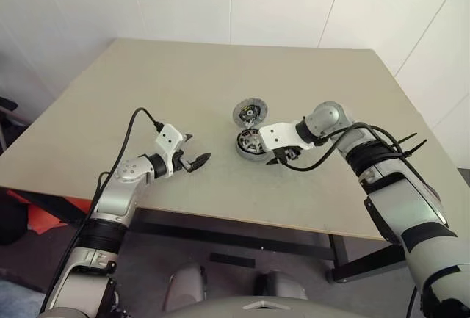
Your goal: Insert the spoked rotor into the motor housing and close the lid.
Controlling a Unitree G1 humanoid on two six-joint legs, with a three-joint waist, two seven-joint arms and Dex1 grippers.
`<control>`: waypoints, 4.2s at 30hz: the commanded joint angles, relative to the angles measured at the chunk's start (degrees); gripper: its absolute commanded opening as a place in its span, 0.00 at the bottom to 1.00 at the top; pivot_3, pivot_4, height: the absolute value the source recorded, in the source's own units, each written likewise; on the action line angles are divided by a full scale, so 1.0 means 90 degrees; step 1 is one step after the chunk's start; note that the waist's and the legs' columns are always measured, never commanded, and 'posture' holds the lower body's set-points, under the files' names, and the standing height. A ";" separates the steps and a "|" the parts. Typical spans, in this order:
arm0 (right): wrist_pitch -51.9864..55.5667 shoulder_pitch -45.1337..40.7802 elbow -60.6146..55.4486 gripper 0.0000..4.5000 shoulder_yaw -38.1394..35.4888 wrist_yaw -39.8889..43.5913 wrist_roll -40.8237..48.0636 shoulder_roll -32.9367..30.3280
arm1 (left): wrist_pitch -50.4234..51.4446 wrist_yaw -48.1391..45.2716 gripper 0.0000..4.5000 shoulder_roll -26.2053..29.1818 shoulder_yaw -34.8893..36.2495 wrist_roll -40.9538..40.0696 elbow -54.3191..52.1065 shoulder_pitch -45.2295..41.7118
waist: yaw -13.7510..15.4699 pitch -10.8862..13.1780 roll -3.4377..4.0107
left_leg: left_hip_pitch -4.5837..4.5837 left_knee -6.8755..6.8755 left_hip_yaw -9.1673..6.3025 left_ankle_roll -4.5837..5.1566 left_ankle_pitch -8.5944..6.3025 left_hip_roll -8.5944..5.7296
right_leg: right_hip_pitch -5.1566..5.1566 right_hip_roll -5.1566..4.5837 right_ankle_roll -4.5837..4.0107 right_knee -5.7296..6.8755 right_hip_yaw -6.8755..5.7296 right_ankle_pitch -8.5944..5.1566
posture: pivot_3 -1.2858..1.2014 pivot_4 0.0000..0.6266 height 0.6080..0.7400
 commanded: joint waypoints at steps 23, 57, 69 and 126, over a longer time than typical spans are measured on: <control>0.2048 -0.0627 -0.0024 0.00 -0.0880 0.0736 0.0553 0.0186 | -0.0028 0.0205 1.00 -0.0139 0.0154 -0.0139 -0.0474 0.0140 | 0.0015 0.0001 0.0000 | 0.0030 -0.0001 -0.0001 -0.0003 0.0002 -0.0001 | 0.0034 0.0001 -0.0002 -0.0001 0.0002 0.0001 | 0.52 0.00 1.00; 1.2687 -0.1058 -0.3343 0.07 -0.6809 -0.6991 0.1380 0.4494 | 0.0199 0.0432 1.00 -0.0099 0.0289 -0.0320 -0.1184 0.0534 | 0.0029 0.0003 0.0003 | 0.0076 -0.0170 0.0001 -0.0201 0.0120 -0.0015 | -0.0049 0.0013 0.0014 0.0059 0.0021 -0.0047 | 0.52 0.00 1.00; 1.2442 -0.1287 -0.3327 0.78 -0.6673 -0.7319 0.2355 0.4298 | 0.0190 0.0439 1.00 -0.0075 0.0304 -0.0317 -0.1141 0.0530 | 0.0025 0.0003 0.0004 | 0.0090 -0.0207 0.0001 -0.0230 0.0139 -0.0018 | -0.0048 0.0013 0.0012 0.0051 0.0021 -0.0049 | 0.52 0.00 1.00; 0.6812 0.2382 -0.4965 0.00 -0.1144 -0.4471 0.2021 0.1330 | 0.0172 -0.0131 1.00 0.0083 0.0305 -0.0320 -0.0406 -0.0242 | 0.0167 -0.0008 -0.0015 | 0.0091 -0.0098 -0.0006 -0.0075 0.0064 -0.0020 | 0.0058 0.0003 0.0016 -0.0030 0.0013 0.0007 | 0.52 0.00 1.00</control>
